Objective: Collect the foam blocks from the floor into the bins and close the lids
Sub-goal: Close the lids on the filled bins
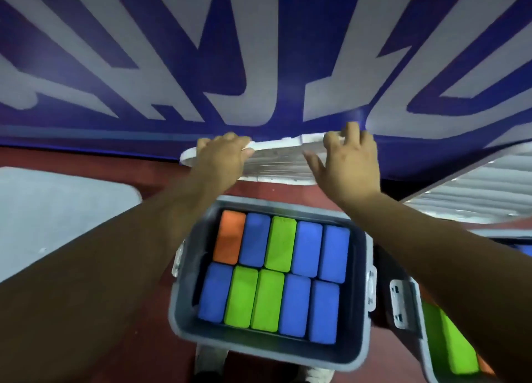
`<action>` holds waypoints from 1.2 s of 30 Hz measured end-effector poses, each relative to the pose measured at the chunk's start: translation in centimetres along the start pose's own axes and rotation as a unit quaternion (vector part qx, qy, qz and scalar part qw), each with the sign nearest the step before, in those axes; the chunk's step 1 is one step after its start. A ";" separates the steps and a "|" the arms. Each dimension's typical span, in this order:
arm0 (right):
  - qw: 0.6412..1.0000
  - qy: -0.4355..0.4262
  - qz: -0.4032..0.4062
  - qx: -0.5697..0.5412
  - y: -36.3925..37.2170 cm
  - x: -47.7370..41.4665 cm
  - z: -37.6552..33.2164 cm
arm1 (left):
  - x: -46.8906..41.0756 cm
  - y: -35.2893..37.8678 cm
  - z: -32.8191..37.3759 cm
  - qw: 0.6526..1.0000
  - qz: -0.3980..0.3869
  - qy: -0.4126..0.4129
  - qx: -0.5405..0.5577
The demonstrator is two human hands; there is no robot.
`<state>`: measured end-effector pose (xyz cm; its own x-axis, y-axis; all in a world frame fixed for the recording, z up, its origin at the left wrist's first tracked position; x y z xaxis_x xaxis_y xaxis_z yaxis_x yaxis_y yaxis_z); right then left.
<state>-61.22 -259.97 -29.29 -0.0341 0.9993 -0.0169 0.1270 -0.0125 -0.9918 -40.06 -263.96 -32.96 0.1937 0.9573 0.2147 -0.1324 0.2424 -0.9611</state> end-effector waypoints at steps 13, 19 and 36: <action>0.958 -0.120 -0.225 -0.127 5.9 6.8 -5.3 | 12.0 2.1 -3.1 0.976 -0.049 -0.120 0.173; 0.959 -0.142 -0.151 -0.192 1.2 10.2 -4.8 | 17.7 2.6 -8.6 0.719 -0.093 -0.464 0.509; 0.425 0.479 -0.138 -0.756 6.7 30.0 -4.7 | 36.6 7.5 4.6 0.578 -0.109 -0.344 0.732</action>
<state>-56.71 -229.94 -35.90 0.0728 0.5197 0.8513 0.7650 -0.5767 0.2866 -38.37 -226.36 -31.46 -0.0048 0.5935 0.8048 -0.9555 -0.2402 0.1715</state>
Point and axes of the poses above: each hand's wrist, its own x-axis away from the middle knuckle, its own y-axis out of the palm, z = x × y, the point moved 9 cm from there along -x, towards the middle knuckle, and after that the axes turned 2 degrees about z, right-handed, at the moved point
